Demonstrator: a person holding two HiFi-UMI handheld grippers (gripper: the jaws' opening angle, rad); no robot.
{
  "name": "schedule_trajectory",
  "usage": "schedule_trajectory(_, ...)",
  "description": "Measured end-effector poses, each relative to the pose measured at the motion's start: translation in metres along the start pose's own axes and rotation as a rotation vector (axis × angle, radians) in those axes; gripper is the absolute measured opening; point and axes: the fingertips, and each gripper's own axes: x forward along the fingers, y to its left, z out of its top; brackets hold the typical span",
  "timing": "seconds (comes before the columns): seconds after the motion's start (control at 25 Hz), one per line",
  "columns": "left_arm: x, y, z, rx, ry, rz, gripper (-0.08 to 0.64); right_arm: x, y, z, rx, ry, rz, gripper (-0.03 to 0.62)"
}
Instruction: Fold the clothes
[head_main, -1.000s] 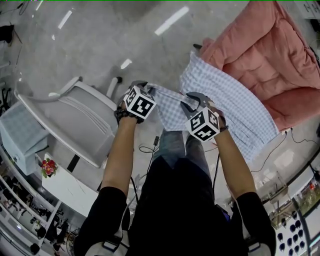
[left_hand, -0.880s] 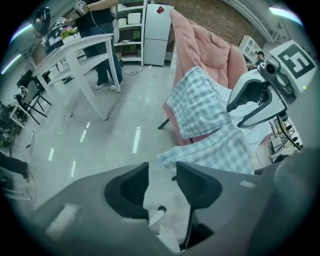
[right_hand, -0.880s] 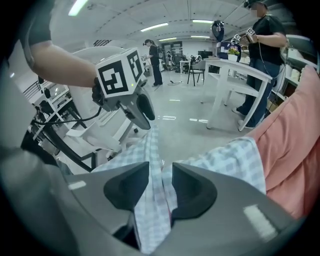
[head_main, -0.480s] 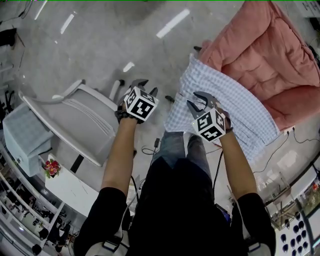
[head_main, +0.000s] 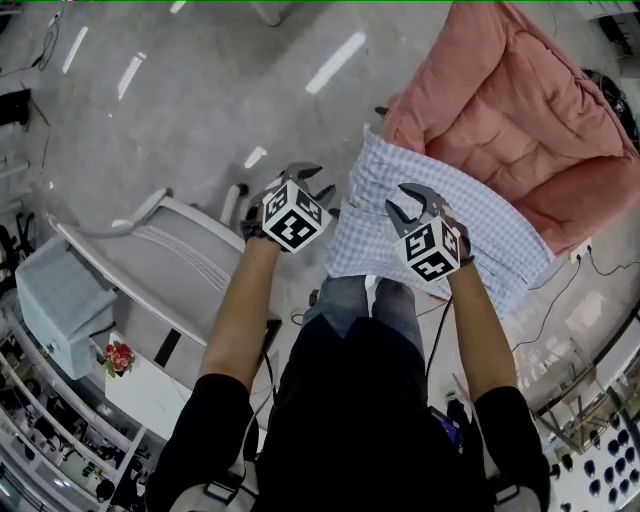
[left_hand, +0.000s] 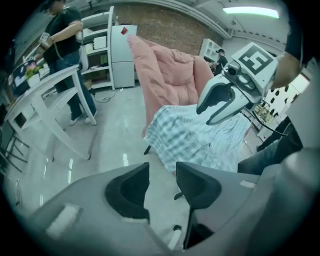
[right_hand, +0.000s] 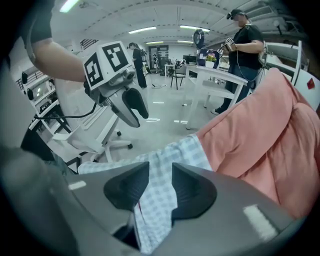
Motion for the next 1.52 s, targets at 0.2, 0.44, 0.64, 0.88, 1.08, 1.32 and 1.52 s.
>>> schedule_trajectory(0.2, 0.01, 0.004, 0.034, 0.2, -0.001, -0.052, 0.179, -0.012, -0.038, -0.014, 0.008, 0.016, -0.056, 0.144)
schedule_trajectory(0.44, 0.047, 0.018, 0.07, 0.371, -0.023, -0.102, 0.179, -0.011, -0.079, -0.041, -0.006, 0.037, -0.078, 0.144)
schedule_trajectory(0.64, 0.081, 0.026, 0.088, 0.579, -0.033, -0.164, 0.179, -0.011, -0.098, -0.07, -0.014, 0.037, -0.047, 0.146)
schedule_trajectory(0.88, 0.113, 0.012, 0.094, 0.789, 0.006, -0.247, 0.186, -0.008, -0.111, -0.108, -0.029, 0.051, -0.035, 0.15)
schedule_trajectory(1.08, 0.132, 0.013, 0.091, 0.813, 0.038, -0.27, 0.189, -0.004, -0.114, -0.133, -0.031, 0.089, 0.018, 0.187)
schedule_trajectory(1.32, 0.138, 0.011, 0.089, 0.799, 0.046, -0.283, 0.015, -0.002, -0.134, -0.153, 0.009, 0.114, 0.045, 0.206)
schedule_trajectory(1.52, 0.134, 0.011, 0.082, 0.772, 0.046, -0.271, 0.014, -0.012, -0.146, -0.165, 0.055, 0.135, 0.037, 0.21)
